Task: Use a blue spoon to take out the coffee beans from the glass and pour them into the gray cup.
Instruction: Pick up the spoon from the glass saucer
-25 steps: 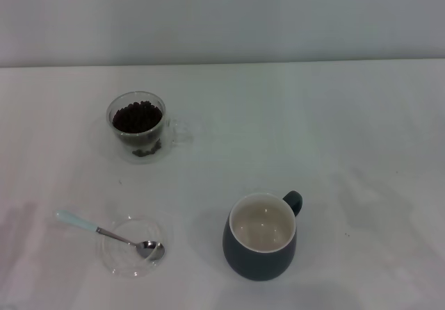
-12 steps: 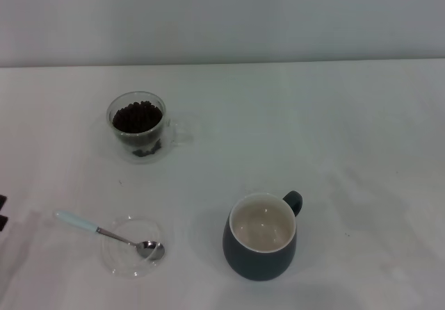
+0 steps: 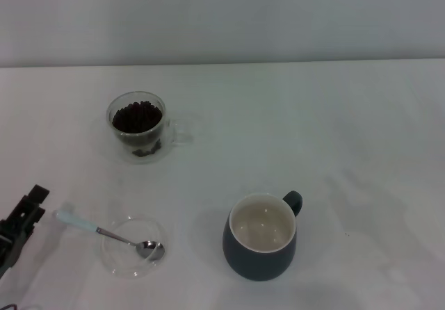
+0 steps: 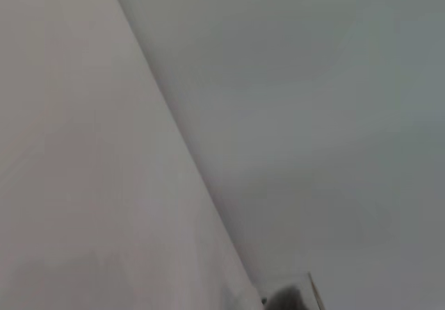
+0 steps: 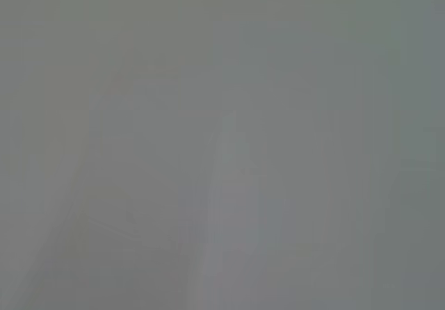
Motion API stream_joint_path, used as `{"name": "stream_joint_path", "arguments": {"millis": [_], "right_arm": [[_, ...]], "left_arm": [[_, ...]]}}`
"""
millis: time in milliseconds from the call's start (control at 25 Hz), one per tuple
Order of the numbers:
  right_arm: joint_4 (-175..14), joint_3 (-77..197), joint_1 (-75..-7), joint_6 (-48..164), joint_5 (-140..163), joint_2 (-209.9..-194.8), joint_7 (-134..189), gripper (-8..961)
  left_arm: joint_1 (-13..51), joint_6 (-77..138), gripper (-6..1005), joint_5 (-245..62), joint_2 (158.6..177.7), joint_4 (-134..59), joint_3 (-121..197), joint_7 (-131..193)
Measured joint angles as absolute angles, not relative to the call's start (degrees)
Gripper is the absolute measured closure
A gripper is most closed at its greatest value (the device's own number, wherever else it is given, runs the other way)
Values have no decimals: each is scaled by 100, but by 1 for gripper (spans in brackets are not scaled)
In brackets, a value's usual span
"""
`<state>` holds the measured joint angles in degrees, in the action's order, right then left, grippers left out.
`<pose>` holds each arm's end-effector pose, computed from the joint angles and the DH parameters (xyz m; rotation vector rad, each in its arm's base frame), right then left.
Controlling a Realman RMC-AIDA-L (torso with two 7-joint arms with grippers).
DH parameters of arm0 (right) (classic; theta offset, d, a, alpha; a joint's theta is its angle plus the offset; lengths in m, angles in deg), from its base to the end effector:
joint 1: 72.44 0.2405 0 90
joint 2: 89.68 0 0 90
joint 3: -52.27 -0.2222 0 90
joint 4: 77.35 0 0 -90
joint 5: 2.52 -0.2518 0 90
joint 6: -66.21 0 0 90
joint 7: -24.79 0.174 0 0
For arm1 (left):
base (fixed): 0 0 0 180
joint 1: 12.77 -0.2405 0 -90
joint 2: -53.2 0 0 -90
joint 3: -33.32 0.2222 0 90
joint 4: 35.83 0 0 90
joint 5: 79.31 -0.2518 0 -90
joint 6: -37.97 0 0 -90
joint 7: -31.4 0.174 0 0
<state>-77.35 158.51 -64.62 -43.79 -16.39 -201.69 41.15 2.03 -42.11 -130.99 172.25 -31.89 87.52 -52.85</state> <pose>0.3560 0.2138 0.0789 -1.5409 0.1430 0.9139 -0.3661 0.2508 -0.0585 -1.3905 -1.7323 -1.3774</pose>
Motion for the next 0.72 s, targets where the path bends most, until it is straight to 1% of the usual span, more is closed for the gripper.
{"name": "stream_joint_path", "arguments": {"millis": [720], "right_arm": [[-7735, 15893, -6424, -4425, -1585, -20193, 4118, 587]], "left_arm": [[459, -3795, 348, -13582, 17217, -3195, 8816, -5208]]}}
